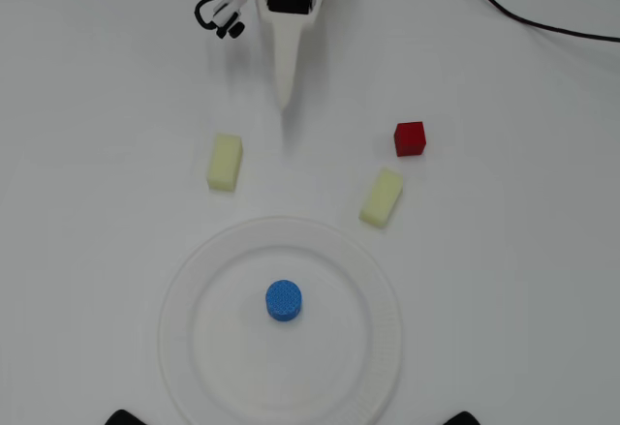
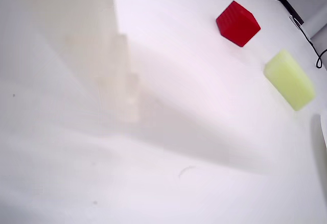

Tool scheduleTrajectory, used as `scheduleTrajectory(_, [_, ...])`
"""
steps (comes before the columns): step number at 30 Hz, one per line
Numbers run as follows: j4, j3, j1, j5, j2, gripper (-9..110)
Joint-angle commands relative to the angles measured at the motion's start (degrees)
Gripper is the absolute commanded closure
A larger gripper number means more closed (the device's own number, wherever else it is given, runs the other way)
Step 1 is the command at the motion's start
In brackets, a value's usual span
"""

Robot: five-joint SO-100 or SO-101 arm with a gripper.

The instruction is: Grasp a blue block and put it in the dish.

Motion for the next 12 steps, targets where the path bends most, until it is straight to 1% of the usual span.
scheduleTrajectory(1, [1.0,6.2,-0.9,1.0,9.5,92])
scheduleTrajectory(2, [1.1,6.2,-0.9,1.6,9.5,99])
scheduleTrajectory(3, [1.2,6.2,-1.1,1.9,9.5,101])
scheduleTrajectory(12, [1.5,6.2,-2.3,1.9,9.5,101])
